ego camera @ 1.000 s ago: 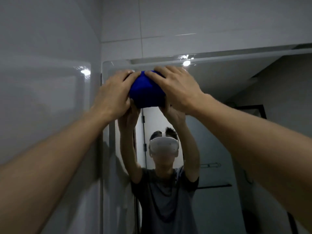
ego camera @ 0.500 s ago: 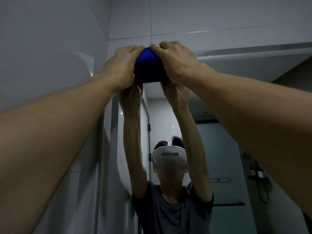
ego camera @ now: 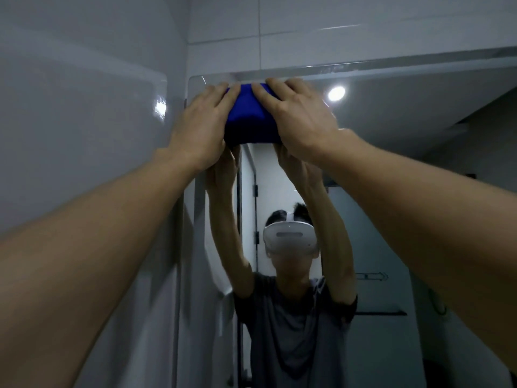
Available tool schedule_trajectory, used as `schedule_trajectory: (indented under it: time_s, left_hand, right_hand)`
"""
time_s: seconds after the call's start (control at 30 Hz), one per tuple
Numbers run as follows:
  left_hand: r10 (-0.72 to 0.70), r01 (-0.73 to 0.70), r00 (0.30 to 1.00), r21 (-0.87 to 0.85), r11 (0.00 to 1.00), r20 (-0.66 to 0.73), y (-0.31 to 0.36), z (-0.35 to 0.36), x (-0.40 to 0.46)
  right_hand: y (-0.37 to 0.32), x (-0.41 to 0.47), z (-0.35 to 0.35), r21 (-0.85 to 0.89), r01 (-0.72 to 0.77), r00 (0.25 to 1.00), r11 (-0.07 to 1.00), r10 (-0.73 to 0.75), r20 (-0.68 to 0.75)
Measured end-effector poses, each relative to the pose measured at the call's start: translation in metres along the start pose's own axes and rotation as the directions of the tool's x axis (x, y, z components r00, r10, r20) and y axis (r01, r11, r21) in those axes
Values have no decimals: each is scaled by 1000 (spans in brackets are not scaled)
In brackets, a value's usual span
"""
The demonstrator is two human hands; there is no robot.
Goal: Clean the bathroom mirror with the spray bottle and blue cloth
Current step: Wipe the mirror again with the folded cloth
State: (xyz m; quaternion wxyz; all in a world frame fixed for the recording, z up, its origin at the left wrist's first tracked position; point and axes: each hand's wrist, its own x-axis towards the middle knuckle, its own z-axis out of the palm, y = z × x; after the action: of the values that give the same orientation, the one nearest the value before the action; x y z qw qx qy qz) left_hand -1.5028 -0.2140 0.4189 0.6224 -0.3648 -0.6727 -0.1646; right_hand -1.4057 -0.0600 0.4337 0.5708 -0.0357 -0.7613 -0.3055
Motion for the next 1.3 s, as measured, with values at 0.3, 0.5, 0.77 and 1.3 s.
schedule_trajectory:
  time_s: [0.3, 0.5, 0.77, 1.3]
  left_hand:
    - [-25, 26, 999, -22, 999, 45, 11, 12, -73]
    - [-27, 30, 992, -25, 999, 122, 21, 10, -122]
    - [-16, 25, 985, -50, 998, 169, 35, 19, -198]
    - [-40, 44, 960, -8, 999, 277, 72, 25, -348]
  right_hand:
    - [-30, -68, 10, 56, 40, 999, 998, -41, 13]
    - [-50, -111, 18, 85, 77, 997, 993, -79, 20]
    - [-81, -181, 30, 138, 100, 995, 985, -102, 11]
    - [-153, -325, 56, 205, 74, 997, 976, -77, 4]
